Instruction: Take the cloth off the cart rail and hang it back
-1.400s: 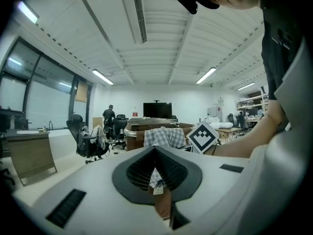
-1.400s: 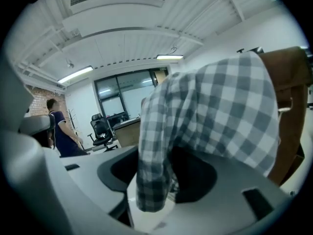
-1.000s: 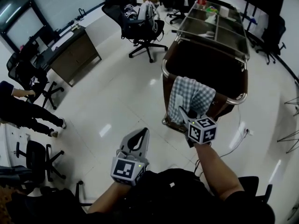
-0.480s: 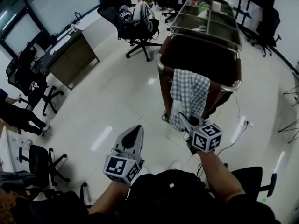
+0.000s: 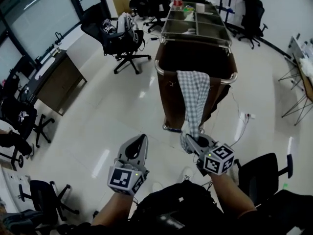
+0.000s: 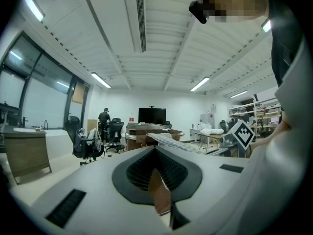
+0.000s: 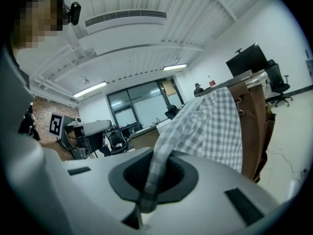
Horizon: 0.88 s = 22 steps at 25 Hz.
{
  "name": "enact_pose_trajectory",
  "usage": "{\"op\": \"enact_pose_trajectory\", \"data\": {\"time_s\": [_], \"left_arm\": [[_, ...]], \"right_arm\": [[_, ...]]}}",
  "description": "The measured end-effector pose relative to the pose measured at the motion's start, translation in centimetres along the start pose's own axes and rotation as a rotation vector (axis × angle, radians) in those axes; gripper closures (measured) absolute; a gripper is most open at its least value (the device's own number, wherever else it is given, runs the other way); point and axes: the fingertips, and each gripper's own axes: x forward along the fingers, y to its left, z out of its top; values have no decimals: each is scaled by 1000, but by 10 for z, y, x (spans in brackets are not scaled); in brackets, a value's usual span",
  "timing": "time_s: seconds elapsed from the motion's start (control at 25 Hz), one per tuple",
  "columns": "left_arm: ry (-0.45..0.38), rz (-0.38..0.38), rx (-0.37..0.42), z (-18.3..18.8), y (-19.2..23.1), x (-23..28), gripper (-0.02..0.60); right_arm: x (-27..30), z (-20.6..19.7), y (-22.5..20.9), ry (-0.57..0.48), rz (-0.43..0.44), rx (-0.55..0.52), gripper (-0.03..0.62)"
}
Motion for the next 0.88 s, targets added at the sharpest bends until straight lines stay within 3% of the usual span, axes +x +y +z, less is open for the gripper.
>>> {"op": "enact_pose_trajectory", "data": {"time_s": [0.28, 0.56, 0.72, 0.88], "left_arm": [[-20, -134, -1, -4, 6, -24, 581], [-6, -241, 9, -12, -11, -41, 581], [-2, -270, 15, -15, -17, -48, 581], [19, -277, 4, -22, -19, -54, 581]], "right_arm": [[-27, -28, 50, -29, -106, 14, 576], [-53, -46, 116, -38, -68, 27, 576], [-55, -78, 142, 53, -34, 10, 576], [-56, -127, 149, 156, -22, 66, 576]]}}
